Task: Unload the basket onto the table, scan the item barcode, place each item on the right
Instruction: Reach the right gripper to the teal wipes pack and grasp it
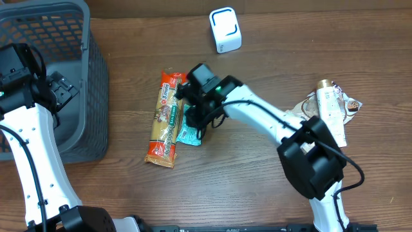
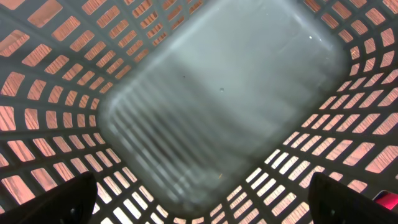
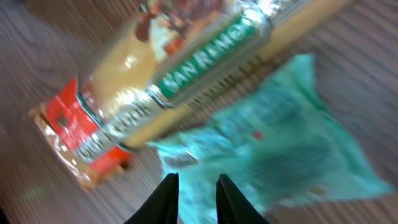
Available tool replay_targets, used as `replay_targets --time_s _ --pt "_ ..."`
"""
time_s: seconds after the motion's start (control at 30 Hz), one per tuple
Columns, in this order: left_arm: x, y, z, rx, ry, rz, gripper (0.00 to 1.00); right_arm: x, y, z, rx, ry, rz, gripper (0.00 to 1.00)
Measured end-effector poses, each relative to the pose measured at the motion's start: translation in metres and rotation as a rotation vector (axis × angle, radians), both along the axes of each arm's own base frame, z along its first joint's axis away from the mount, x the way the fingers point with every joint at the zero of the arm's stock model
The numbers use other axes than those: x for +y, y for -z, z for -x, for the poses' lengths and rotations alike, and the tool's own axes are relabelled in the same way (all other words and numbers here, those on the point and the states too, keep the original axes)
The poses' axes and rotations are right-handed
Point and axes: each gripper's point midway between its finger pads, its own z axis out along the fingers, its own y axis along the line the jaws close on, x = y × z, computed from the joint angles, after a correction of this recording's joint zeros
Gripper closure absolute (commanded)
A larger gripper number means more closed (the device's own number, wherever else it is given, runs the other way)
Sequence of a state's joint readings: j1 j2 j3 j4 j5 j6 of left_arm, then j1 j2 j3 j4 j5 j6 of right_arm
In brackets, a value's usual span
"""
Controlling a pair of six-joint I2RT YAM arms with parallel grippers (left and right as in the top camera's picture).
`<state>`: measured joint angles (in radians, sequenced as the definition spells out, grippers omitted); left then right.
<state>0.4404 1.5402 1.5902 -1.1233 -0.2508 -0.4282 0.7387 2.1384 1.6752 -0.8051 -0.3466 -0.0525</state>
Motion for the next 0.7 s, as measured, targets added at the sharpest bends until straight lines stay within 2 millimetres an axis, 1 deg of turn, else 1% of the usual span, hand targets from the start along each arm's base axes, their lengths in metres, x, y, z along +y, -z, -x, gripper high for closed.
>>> replay_targets --time_s 0.1,0.17,0.3,0.47,0.57,0.6,0.63,0.7 --pt "0.000 0.000 0.000 0.000 0.000 0.000 0.00 0.008 0.001 0.002 -0.014 0.065 0.025 0.79" --pt "0.000 0.000 0.000 0.000 0.000 0.000 0.01 0.010 0.004 0.003 -0.025 0.114 0.053 0.82" --pt "0.000 0.000 0.000 0.000 0.000 0.000 0.00 0.005 0.013 0.002 -0.029 0.202 0.116 0.85" --pt "0.000 0.000 0.000 0.000 0.000 0.000 0.00 -0.005 0.034 -0.002 -0.016 0.271 0.180 0.85" --pt "0.000 0.000 0.000 -0.001 0.000 0.000 0.00 -0.004 0.038 -0.003 -0.014 0.283 0.180 0.83" --pt "0.000 0.000 0.000 0.000 0.000 0.000 0.01 -0.003 0.038 -0.004 -0.014 0.285 0.178 0.82" --pt "0.000 0.000 0.000 0.000 0.000 0.000 0.00 -0.003 0.038 -0.004 -0.012 0.287 0.178 0.77" --pt "0.000 0.000 0.000 0.000 0.000 0.000 0.00 -0.003 0.038 -0.004 -0.011 0.289 0.176 0.63"
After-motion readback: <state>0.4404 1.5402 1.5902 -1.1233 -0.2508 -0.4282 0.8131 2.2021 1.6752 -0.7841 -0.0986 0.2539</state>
